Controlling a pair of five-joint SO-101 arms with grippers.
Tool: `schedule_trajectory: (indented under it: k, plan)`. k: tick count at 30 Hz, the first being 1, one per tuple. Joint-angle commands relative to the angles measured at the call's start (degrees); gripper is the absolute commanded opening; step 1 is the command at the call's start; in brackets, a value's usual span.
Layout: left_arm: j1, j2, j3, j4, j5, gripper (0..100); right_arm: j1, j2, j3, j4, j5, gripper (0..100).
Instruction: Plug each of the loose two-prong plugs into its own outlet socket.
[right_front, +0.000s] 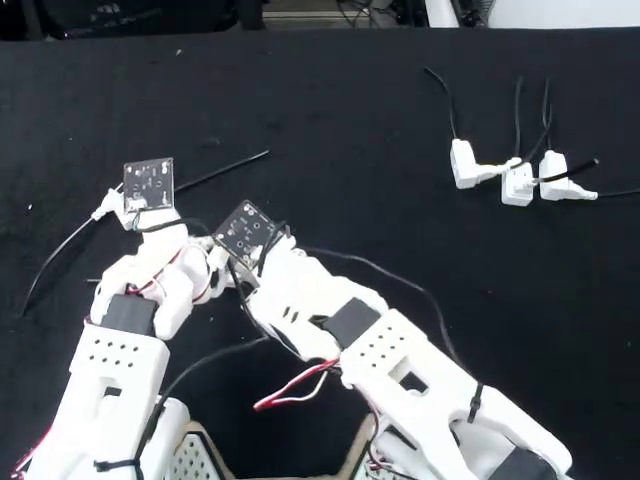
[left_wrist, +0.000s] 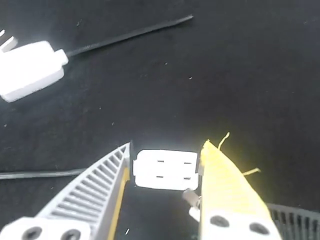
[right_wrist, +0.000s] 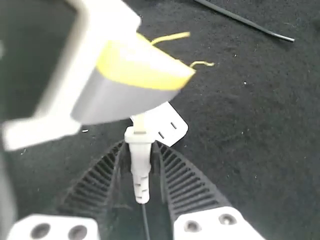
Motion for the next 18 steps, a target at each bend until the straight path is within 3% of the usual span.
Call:
schedule_trajectory:
  k: [1, 18]
  plan:
    - [2.1, -0.7, -4.4, -1.1, 0.0, 22, -1.1, -2.4, -0.7, 0.3, -0.1, 1.0]
    - [1.6, -0.7, 2.4, -1.1, -0.1, 22, -0.6, -13.7, -0.2, 3.2, -0.1, 1.0]
